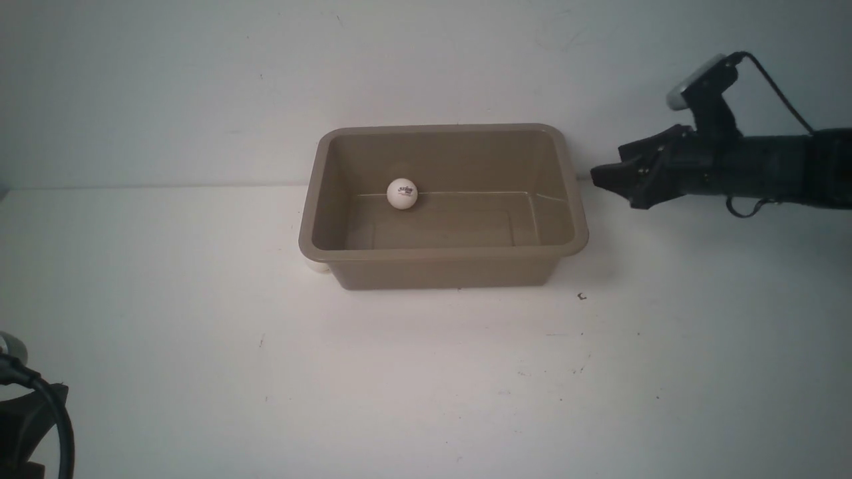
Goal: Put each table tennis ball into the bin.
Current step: Use the right arm to clamp the table tennis ball closest to it
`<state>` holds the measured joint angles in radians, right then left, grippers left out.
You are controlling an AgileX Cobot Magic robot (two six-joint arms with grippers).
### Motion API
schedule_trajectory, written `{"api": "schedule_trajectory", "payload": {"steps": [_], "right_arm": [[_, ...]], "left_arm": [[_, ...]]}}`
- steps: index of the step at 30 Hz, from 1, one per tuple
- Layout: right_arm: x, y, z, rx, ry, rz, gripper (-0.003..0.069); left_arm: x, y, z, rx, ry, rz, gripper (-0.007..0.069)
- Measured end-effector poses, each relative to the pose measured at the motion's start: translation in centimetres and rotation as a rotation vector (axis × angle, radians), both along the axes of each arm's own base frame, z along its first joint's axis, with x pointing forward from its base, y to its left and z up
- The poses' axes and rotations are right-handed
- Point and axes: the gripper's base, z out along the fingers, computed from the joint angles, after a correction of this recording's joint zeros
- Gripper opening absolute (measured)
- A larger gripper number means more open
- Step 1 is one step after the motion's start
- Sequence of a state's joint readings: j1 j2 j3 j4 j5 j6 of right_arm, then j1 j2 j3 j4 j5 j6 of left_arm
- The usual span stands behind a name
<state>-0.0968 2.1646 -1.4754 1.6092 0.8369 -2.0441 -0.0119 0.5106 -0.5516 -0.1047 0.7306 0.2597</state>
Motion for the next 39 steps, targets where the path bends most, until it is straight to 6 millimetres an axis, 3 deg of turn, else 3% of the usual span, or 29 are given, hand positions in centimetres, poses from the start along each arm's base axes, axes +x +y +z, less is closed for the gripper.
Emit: {"api": "schedule_trajectory", "payload": {"steps": [2,4,7,8,10,15,19,22,30,39], "right_arm": [[-0.1,-0.7,0.4,0.008,0.000,-0.011,0.0442],[-0.5,-3.0,2.1,0.026,-0.025,-0.048,0.0442],[-1.2,-4.9,4.9,0.045,-0.073,-0.078,0.0442],[-1.3,-5.2,5.1,0.048,-0.076,-0.081,0.0442],[-2.2,-6.6,7.7,0.077,-0.111,-0.113,0.0442],[-4.0,-8.8,11.4,0.174,-0.121,-0.163,0.0442],[-4.6,-9.7,12.5,0.306,-0.043,-0.228,0.0442],[-4.7,-9.8,12.4,0.351,0.014,-0.257,0.0442],[-4.0,-9.2,10.4,0.279,0.087,-0.277,0.0442],[-1.4,-9.2,2.8,0.460,0.251,-0.320,0.0442]], "left_arm": [[0.0,0.0,0.0,0.000,0.000,0.000,0.0490],[0.0,0.0,0.0,0.000,0.000,0.000,0.0490],[0.0,0.0,0.0,0.000,0.000,0.000,0.0490],[0.0,0.0,0.0,0.000,0.000,0.000,0.0490],[0.0,0.0,0.0,0.000,0.000,0.000,0.0490],[0.0,0.0,0.0,0.000,0.000,0.000,0.0490],[0.0,0.0,0.0,0.000,0.000,0.000,0.0490],[0.0,0.0,0.0,0.000,0.000,0.000,0.0490],[0.0,0.0,0.0,0.000,0.000,0.000,0.0490],[0.0,0.0,0.0,0.001,0.000,0.000,0.0490]]}}
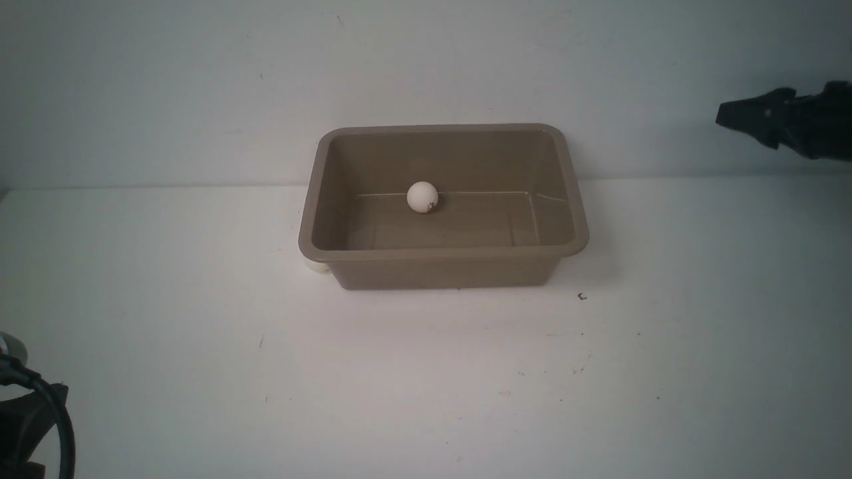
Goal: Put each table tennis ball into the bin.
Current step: Use the right arm to clamp the table tennis ball closest to it
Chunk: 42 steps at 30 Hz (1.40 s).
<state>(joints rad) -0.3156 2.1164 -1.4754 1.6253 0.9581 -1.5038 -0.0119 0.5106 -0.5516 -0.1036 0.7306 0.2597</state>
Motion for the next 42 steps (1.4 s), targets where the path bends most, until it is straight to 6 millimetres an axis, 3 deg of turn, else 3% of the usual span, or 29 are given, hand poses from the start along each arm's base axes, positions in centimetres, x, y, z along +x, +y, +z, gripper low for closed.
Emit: {"api": "schedule_trajectory", "payload": {"steps": [3,9,15,19,23,31,42], "right_arm": [[0.2,0.3,-1.3,0.066,0.010,0.029,0.0442],[0.1,1.8,-1.8,0.082,0.000,0.123,0.0442],[0.2,5.0,-1.9,0.062,-0.011,0.233,0.0442],[0.1,7.0,-2.1,0.004,-0.027,0.310,0.0442],[-0.1,8.8,-3.0,-0.193,-0.077,0.411,0.0442],[0.4,8.6,-3.7,-0.521,-0.246,0.483,0.0442],[0.8,8.1,-3.8,-0.699,-0.361,0.505,0.0442]], "left_arm": [[0.0,0.0,0.0,0.000,0.000,0.000,0.0490],[0.0,0.0,0.0,0.000,0.000,0.000,0.0490],[0.0,0.0,0.0,0.000,0.001,0.000,0.0490],[0.0,0.0,-0.1,0.000,0.007,-0.001,0.0490],[-0.1,0.0,-0.2,0.001,0.027,-0.003,0.0490],[-0.2,0.0,-0.2,0.002,0.033,-0.003,0.0490],[-0.2,0.0,-0.2,0.004,0.033,-0.003,0.0490]]}}
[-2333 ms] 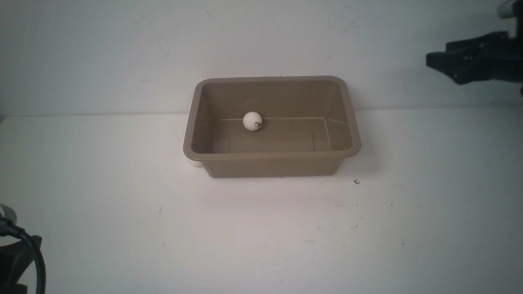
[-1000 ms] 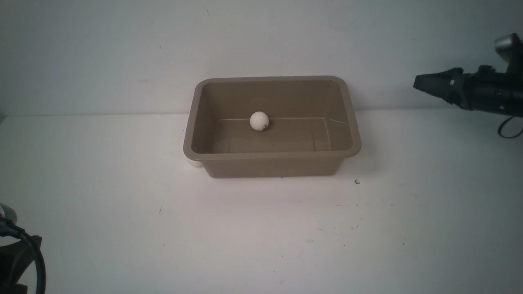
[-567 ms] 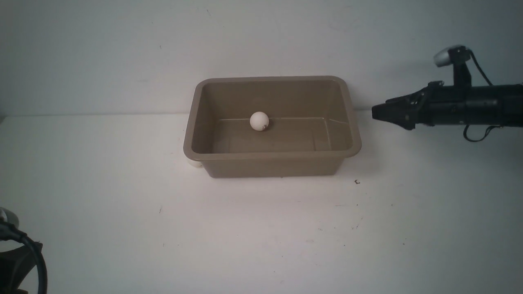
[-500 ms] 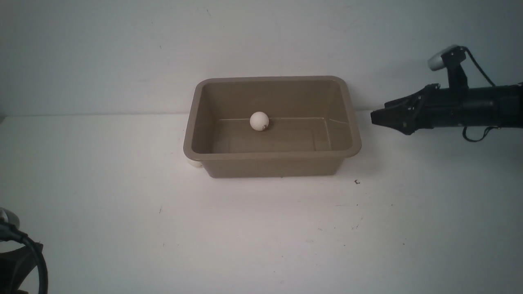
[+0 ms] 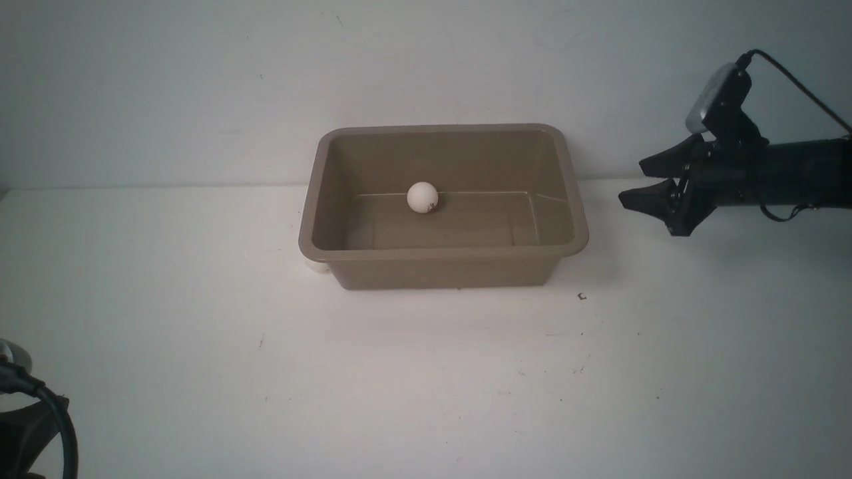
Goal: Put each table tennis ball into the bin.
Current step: Use the right arm to clamp the table tennis ball closest to it
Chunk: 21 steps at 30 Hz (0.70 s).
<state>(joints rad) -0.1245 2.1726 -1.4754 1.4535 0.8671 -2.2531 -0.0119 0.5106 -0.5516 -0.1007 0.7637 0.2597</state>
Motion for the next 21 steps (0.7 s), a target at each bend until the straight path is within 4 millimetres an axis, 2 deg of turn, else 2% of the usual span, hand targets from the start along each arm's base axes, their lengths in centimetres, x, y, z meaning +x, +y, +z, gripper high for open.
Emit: {"api": "schedule_trajectory", "payload": {"steps": [5,16,21], "right_arm": [[0.4,0.5,0.3,0.014,-0.042,-0.031,0.0442],[1.0,5.2,0.0,-0.076,-0.070,-0.081,0.0442],[1.1,5.5,0.1,-0.068,-0.070,-0.092,0.0442]], "left_arm": [[0.0,0.0,0.0,0.000,-0.001,0.000,0.0490],[0.0,0.0,0.0,0.000,-0.001,0.000,0.0490],[0.0,0.0,0.0,0.001,-0.001,0.000,0.0490]]}}
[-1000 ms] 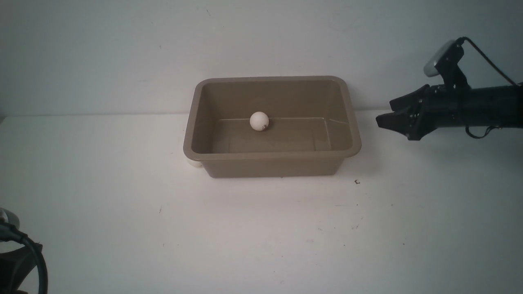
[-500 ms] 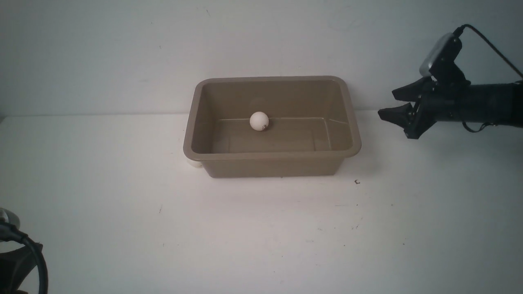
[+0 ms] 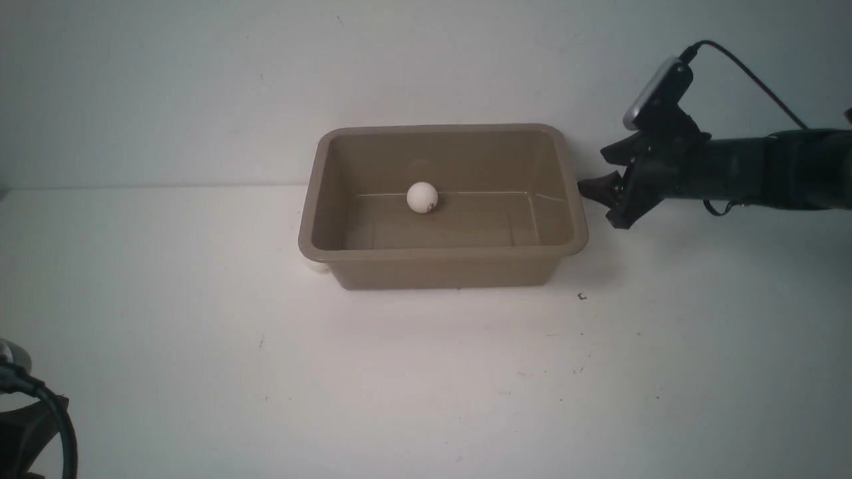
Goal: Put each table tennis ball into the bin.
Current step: Use the right arm to clamp the table tennis ball closest to it
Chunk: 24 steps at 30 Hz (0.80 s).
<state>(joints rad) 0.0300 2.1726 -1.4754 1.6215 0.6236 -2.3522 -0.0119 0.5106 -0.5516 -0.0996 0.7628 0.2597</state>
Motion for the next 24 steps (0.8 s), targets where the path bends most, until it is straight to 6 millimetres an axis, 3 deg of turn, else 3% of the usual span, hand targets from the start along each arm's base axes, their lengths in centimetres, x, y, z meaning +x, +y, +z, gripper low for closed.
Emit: {"api": "schedule_trajectory", "payload": {"steps": [5,10,14,16,18,24], "right_arm": [[0.1,-0.1,0.3,0.013,-0.005,-0.026,0.0442],[0.1,-1.1,2.3,0.026,-0.034,-0.098,0.0442],[-0.3,-3.8,6.3,0.088,-0.094,-0.185,0.0442],[-0.5,-4.3,7.2,0.106,-0.104,-0.206,0.0442],[-1.0,-5.1,9.3,0.144,-0.130,-0.237,0.0442],[-3.2,-5.2,15.2,0.202,-0.218,-0.254,0.0442]], "left_arm": [[0.0,0.0,0.0,0.002,0.000,-0.001,0.0490],[0.0,0.0,0.0,0.002,0.000,-0.002,0.0490],[0.0,0.0,0.0,0.005,0.000,-0.002,0.0490],[0.0,0.0,0.0,0.005,0.000,-0.002,0.0490],[0.0,0.0,0.0,0.005,0.000,-0.002,0.0490],[0.0,0.0,0.1,0.005,-0.009,-0.001,0.0490]]}}
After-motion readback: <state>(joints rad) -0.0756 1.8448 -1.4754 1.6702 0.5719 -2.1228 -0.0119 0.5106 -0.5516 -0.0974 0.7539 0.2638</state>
